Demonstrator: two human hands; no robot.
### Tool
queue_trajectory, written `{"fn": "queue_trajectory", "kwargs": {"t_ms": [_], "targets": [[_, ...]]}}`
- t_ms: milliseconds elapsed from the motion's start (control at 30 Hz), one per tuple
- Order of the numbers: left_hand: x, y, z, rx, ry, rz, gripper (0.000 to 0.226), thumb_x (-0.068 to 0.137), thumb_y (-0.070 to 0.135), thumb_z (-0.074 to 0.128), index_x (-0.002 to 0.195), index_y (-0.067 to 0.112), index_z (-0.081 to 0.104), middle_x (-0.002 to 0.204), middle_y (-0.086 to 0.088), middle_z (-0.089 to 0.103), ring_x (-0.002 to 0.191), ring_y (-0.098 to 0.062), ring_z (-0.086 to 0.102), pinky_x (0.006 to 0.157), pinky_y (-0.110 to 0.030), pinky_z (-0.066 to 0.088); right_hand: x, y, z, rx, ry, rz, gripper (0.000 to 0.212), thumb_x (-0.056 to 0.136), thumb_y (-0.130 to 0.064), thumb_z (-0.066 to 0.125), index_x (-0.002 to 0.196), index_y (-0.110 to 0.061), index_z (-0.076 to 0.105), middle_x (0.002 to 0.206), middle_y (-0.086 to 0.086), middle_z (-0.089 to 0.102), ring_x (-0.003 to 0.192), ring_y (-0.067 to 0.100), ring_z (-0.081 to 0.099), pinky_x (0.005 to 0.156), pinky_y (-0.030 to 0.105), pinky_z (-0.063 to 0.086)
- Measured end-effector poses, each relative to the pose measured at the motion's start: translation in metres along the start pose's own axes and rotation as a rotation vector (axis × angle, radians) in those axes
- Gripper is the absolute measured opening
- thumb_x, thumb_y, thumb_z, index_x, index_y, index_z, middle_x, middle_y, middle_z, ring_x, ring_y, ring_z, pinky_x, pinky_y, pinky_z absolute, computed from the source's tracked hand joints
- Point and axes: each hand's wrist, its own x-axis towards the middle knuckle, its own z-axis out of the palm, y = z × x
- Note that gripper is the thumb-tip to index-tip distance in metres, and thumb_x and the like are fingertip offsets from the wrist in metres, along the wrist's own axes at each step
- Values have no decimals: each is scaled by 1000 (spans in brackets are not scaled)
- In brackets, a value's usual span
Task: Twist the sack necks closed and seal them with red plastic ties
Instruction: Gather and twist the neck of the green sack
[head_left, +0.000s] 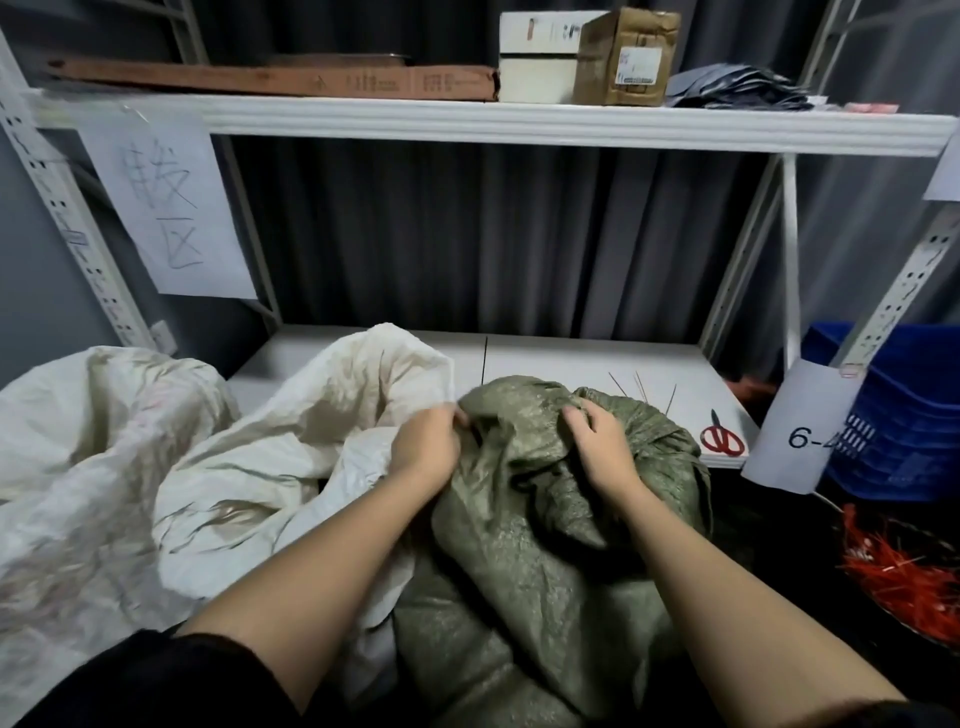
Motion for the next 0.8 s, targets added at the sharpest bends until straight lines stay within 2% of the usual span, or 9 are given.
{"fn": "queue_trajectory", "kwargs": {"t_ms": [100, 200, 300, 367, 433, 533, 600, 700, 800], "targets": [[13, 31, -27, -133, 162, 168, 35, 88, 6, 45, 107, 26, 66, 107, 3, 70, 98, -21, 63, 79, -27, 45, -1, -4, -5, -72, -98, 88, 43, 101, -36, 33, 105, -10, 67, 117, 13, 64, 111, 26, 56, 96, 36, 40], [25, 62, -53, -221, 148, 324, 45, 84, -1, 43, 109, 27, 67, 108, 4, 69, 79, -16, 61, 69, -22, 43, 3, -15, -6, -295, -436, 184, 31, 102, -22, 36, 88, -10, 61, 111, 12, 59, 109, 23, 55, 84, 28, 37], [39, 84, -75, -335, 44, 388, 52, 79, -7, 40, 110, 26, 66, 106, 5, 67, 67, -11, 58, 64, -23, 47, 11, -27, -10, -593, -646, 228, 36, 97, -24, 48, 120, 2, 57, 130, 15, 56, 119, 26, 54, 95, 31, 41], [48, 92, -90, -413, -5, 443, 56, 76, -13, 38, 109, 22, 66, 108, 5, 67, 92, -11, 64, 83, -19, 50, 17, -49, -25, -714, -418, 262, 45, 91, -40, 50, 120, -5, 57, 126, 12, 59, 116, 30, 56, 93, 34, 44], [54, 96, -106, -428, 13, 474, 58, 74, -13, 36, 103, 25, 68, 109, 6, 68, 107, -9, 62, 97, -26, 47, 25, -75, -42, -607, -31, 206, 36, 86, -40, 51, 110, -14, 56, 112, 9, 63, 106, 31, 59, 81, 34, 43], [54, 105, -132, -226, 72, 514, 52, 77, -4, 40, 94, 34, 71, 106, 15, 69, 94, -2, 61, 85, -22, 48, 39, -108, -61, -175, 408, -71, 18, 82, -20, 53, 99, -21, 45, 94, -2, 59, 87, 24, 58, 70, 32, 40], [49, 115, -148, -59, 86, 568, 46, 79, 1, 42, 89, 35, 71, 89, 24, 68, 75, 9, 55, 67, -8, 38, 57, -127, -66, -6, 450, -275, 22, 80, -14, 47, 100, -23, 47, 101, -2, 58, 89, 18, 55, 79, 35, 44], [43, 131, -166, 10, 93, 647, 39, 79, 1, 45, 82, 28, 72, 72, 23, 63, 62, 9, 51, 58, -3, 30, 91, -156, -68, -106, 143, -411, 41, 77, -17, 45, 116, -21, 57, 124, 2, 56, 118, 20, 51, 103, 39, 38], [42, 142, -178, -142, 107, 723, 36, 75, -1, 45, 70, 26, 68, 75, 15, 67, 71, 2, 56, 70, -18, 42, 98, -181, -71, -26, -527, -296, 47, 83, -5, 55, 128, -16, 48, 126, 2, 53, 116, 12, 52, 99, 27, 44]]}}
